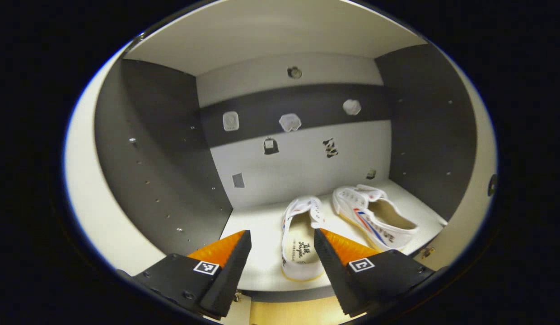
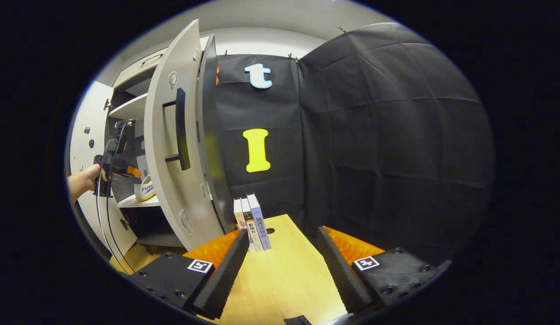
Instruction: Grab one shoe with the right hand and put it into the shoe cabinet, grab the other shoe with the left hand and put it into the shoe cabinet; then close the right door with the right hand and the left door with the left hand.
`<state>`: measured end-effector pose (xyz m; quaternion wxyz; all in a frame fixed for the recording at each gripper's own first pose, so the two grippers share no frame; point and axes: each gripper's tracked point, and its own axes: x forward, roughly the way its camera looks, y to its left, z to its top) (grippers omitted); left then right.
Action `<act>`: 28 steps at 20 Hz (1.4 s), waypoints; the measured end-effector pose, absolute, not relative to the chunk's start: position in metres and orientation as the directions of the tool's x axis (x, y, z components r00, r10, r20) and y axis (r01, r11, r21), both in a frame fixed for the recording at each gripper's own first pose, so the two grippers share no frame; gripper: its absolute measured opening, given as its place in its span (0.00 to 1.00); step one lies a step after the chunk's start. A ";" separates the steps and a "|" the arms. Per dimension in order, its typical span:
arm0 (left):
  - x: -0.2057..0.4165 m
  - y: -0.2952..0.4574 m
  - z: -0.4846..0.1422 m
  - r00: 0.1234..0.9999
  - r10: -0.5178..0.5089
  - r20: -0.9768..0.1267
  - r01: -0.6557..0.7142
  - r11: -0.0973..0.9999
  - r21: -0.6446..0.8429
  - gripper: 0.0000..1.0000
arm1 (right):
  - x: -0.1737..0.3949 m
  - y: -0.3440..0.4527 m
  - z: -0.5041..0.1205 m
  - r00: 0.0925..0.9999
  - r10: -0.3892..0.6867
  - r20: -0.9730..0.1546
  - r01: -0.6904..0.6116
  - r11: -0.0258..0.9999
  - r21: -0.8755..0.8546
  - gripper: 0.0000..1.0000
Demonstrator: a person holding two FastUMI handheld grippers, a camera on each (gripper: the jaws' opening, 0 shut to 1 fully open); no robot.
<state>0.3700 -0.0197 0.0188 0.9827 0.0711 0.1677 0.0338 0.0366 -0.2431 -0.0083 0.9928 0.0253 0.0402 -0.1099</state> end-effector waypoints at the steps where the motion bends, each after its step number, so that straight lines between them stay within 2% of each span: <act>1: 0.349 -0.026 0.025 0.952 0.087 -0.295 -0.046 0.989 0.143 0.89 | 0.037 -0.242 -0.005 0.975 -0.205 -0.081 0.208 0.977 0.041 0.97; 3: 0.307 -0.042 0.034 0.972 0.092 -0.219 -0.065 0.990 0.125 0.95 | 0.041 -0.239 0.000 0.980 -0.184 -0.071 0.186 0.982 0.034 0.97; 5: 0.261 -0.063 0.031 0.979 0.088 -0.181 -0.069 0.992 0.110 0.96 | 0.046 -0.232 0.005 0.986 -0.148 -0.071 0.150 0.988 0.027 0.97; 13: 0.113 -0.125 -0.013 0.972 0.108 -0.211 -0.111 0.994 -0.003 0.96 | 0.073 -0.216 0.045 0.999 -0.021 -0.024 0.023 0.999 0.049 0.97; 17: 0.076 -0.120 -0.036 0.971 0.157 -0.181 -0.149 0.987 0.054 0.96 | 0.087 -0.208 0.063 1.000 0.025 -0.006 -0.024 0.997 0.074 0.97; 20: 0.060 -0.124 -0.053 0.966 0.150 -0.210 -0.153 0.988 0.002 0.96 | 0.100 -0.207 0.085 0.999 0.037 0.033 -0.039 0.998 0.054 0.97; 21: 0.057 -0.123 -0.058 0.963 0.153 -0.221 -0.157 0.988 -0.001 0.96 | 0.106 -0.208 0.094 0.998 0.039 0.049 -0.041 0.998 0.048 1.00; 22: 0.054 -0.121 -0.061 0.960 0.161 -0.230 -0.165 0.986 0.002 0.96 | 0.111 -0.208 0.101 0.997 0.040 0.063 -0.043 0.998 0.045 0.97; 28: 0.052 -0.106 -0.051 0.965 0.163 -0.205 -0.163 0.987 0.015 0.97 | 0.137 -0.200 0.146 0.992 0.091 0.091 -0.097 0.994 0.058 0.97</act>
